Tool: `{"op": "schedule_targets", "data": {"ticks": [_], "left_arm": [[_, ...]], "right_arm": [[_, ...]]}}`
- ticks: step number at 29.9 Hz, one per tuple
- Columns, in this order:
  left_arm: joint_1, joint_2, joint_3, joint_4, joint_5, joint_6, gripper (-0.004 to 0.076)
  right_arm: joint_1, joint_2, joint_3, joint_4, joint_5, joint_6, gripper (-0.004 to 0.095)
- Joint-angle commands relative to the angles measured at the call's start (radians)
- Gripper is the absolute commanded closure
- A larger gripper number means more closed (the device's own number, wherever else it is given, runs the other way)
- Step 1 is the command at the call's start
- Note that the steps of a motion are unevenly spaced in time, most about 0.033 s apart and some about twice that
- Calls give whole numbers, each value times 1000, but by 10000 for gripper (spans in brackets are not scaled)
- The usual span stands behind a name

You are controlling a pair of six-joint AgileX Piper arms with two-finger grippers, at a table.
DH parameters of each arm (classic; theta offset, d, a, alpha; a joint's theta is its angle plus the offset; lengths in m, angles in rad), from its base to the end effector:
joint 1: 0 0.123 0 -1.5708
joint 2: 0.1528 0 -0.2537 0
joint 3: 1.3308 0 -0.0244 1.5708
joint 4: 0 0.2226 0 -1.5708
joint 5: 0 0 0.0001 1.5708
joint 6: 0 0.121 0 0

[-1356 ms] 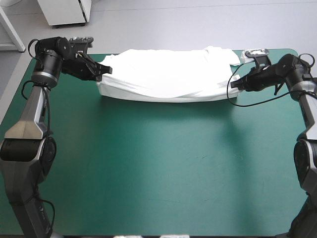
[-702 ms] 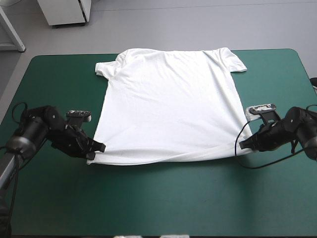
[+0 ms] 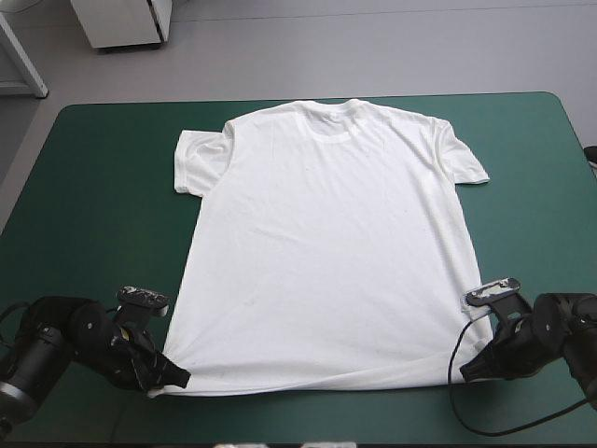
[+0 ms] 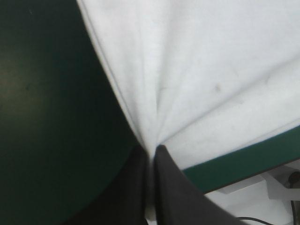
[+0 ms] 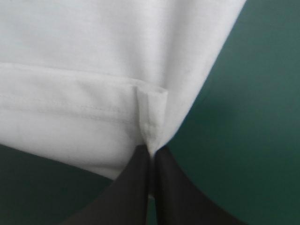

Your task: Fold the cloth

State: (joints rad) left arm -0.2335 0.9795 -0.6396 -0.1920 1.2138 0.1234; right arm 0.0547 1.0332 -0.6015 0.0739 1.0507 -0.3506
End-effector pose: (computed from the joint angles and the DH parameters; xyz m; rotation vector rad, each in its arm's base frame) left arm 0.1185 -0.0504 0.2023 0.4520 3.0006 -0.2873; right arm 0.1430 0.0156 0.1870 -0.5501 2.9059 0.0602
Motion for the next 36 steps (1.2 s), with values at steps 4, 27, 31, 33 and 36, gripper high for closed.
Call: {"op": "schedule_targets", "data": {"ticks": [4, 27, 31, 33, 36], "left_arm": [[-5, -38, 15, -12, 22, -12, 733], [-5, 53, -356, 106, -102, -47, 367], [-5, 212, -484, 179, -207, -52, 367], [-5, 309, -541, 192, -239, -50, 367], [-5, 437, -634, 205, -272, -50, 367]], "right_arm": [[5, -69, 10, -33, 11, 42, 925], [5, -65, -329, -74, 160, 255, 466], [5, 104, -450, -86, 132, 255, 466], [5, 201, -522, -86, 116, 255, 465], [5, 325, -651, -86, 97, 253, 466]]}}
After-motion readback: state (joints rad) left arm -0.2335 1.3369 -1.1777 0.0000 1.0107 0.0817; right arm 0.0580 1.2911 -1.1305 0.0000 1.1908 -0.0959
